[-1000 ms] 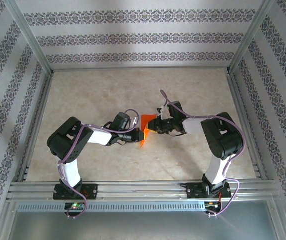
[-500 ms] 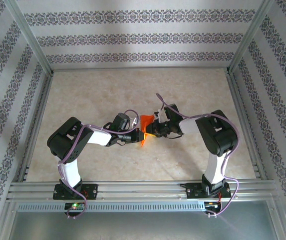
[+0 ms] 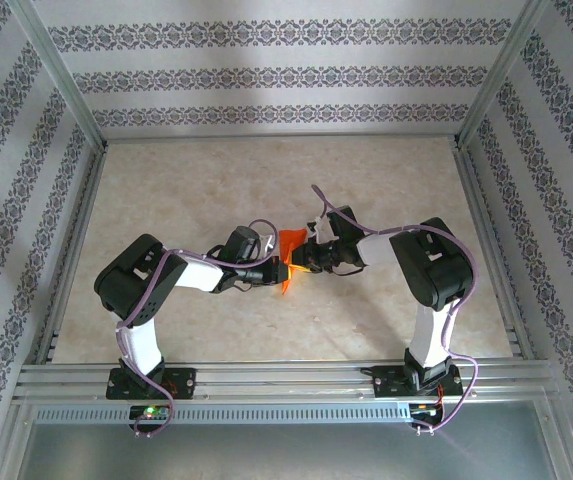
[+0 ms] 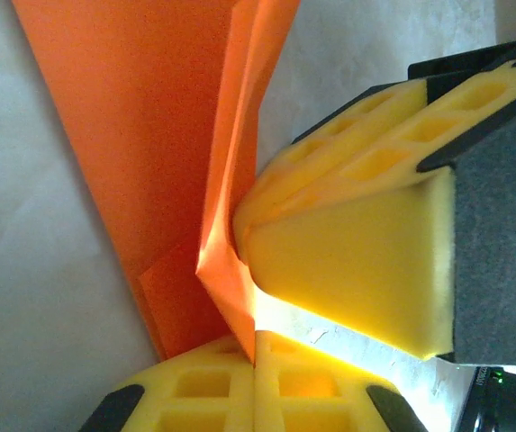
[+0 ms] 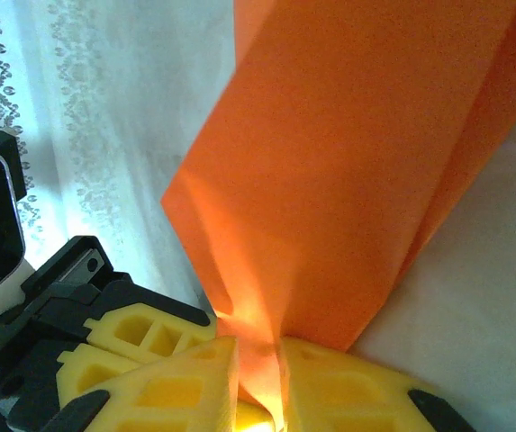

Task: Fold a paper plane with a square sheet of paper (pick it up from the middle)
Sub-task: Fold the wing for the fifth time at the center of the table.

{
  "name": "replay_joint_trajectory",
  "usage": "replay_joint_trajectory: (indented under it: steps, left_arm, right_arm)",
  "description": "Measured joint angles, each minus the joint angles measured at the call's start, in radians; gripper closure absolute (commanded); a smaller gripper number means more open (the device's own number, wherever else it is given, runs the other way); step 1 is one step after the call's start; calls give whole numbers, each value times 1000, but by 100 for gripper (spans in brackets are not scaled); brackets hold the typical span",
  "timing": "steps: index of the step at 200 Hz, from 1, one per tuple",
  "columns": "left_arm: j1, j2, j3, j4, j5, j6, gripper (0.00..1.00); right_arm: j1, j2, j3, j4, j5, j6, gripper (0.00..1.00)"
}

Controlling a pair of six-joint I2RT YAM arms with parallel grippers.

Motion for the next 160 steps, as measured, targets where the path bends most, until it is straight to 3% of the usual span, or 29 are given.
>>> replay_joint_trajectory:
  steps: [81,160]
  left_arm:
    - [0,-1,-4,7,0,0,93]
    - [-2,-24,-14,2,-10,-17,84]
  right_arm:
    - [5,15,27,-9,39,2,81]
    - [19,19,64,-84,84,4,81]
